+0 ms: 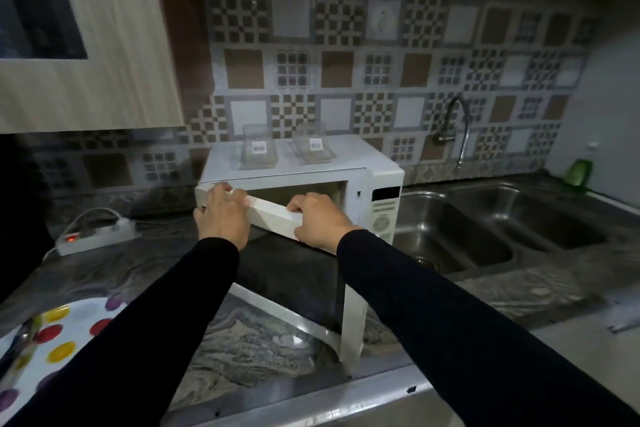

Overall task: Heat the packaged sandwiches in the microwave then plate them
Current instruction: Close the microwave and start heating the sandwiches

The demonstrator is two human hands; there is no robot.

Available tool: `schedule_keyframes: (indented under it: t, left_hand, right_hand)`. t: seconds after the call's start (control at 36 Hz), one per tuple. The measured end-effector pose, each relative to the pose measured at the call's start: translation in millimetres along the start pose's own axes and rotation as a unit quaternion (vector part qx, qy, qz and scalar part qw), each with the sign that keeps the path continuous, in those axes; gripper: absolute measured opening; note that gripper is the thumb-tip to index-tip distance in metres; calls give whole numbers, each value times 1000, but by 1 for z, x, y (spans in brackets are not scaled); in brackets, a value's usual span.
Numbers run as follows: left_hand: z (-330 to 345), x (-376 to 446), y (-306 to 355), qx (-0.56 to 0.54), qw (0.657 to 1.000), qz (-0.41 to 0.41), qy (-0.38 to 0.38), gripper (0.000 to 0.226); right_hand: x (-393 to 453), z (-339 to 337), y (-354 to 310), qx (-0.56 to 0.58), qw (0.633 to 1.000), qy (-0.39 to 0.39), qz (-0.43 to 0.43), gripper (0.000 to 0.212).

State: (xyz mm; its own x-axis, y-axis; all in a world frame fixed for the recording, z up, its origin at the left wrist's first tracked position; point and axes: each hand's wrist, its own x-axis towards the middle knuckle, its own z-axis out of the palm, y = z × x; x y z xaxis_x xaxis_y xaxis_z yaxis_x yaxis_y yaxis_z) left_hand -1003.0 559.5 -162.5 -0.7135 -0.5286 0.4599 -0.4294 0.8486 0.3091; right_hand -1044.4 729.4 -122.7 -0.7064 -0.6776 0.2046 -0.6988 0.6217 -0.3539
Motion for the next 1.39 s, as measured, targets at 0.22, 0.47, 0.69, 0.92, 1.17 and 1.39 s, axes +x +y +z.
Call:
schedule_keyframes:
  t: [0.22, 0.47, 0.69, 0.92, 1.17, 1.39]
  left_hand:
    - [26, 18, 21, 55, 998, 7, 19, 33]
    - [44, 46, 42, 93, 989, 112, -20, 62]
    - [53, 72, 85, 199, 961, 98, -166, 86]
    - [68, 78, 89, 236, 958, 85, -137, 85]
    - [75, 78, 85, 197, 972, 96, -83, 81]
    - [77, 76, 85, 158, 981, 93, -56, 76]
  right_hand:
    - [19, -14, 71, -7, 998, 52, 26, 34]
    - [56, -30, 124, -98, 992, 65, 48, 72]
    - [93, -30, 159, -147, 987, 3, 64, 88]
    - [106, -21, 171, -149, 988, -19, 24, 91]
    - [109, -17, 169, -187, 982, 17, 15, 83]
    - [111, -13, 171, -180, 982, 52, 10, 76]
